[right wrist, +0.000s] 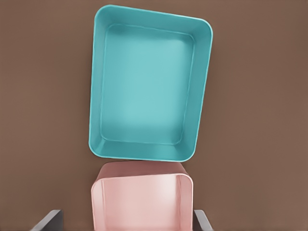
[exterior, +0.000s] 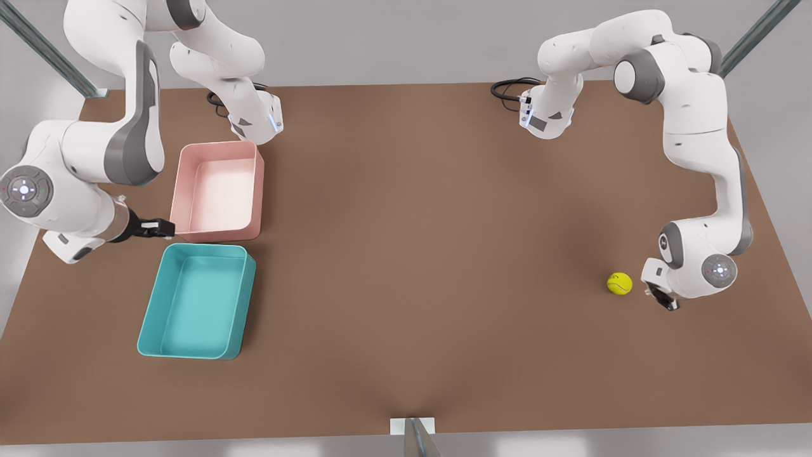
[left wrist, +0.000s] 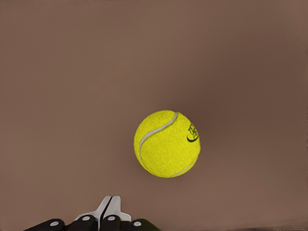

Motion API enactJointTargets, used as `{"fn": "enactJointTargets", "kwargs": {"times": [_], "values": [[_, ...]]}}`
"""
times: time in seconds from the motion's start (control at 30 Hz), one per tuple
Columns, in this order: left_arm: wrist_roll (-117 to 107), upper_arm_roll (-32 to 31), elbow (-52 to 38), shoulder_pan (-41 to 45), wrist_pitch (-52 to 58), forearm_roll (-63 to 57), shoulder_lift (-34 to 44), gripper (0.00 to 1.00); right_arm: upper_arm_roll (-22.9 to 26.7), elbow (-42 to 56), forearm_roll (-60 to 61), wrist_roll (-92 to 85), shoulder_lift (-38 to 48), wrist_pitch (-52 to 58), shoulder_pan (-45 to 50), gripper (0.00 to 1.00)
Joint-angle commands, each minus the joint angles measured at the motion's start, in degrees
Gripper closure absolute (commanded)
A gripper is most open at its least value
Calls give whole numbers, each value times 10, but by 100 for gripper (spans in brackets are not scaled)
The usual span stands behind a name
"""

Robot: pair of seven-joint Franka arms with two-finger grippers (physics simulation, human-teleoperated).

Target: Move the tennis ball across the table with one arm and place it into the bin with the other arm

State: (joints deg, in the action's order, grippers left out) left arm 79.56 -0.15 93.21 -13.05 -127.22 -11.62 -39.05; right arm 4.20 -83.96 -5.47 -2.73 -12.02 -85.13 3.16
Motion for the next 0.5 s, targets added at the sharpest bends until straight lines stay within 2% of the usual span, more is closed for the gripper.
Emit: {"fn": "enactJointTargets", "kwargs": {"times": [0.0, 0.13, 0.2, 0.47], "values": [[416, 1, 0, 1, 18, 4, -3, 79, 0, 0, 0, -18, 0, 0, 0, 0], [311, 3, 11, 7, 18, -121, 2, 79, 0, 0, 0, -18, -1, 0, 1, 0], [243, 14, 55, 8, 15, -150, 28, 79, 0, -1, 0, -18, -2, 0, 1, 0], [206, 14, 80, 8, -16, -116, 12, 79, 0, 0, -1, -18, -8, 1, 3, 0]]}}
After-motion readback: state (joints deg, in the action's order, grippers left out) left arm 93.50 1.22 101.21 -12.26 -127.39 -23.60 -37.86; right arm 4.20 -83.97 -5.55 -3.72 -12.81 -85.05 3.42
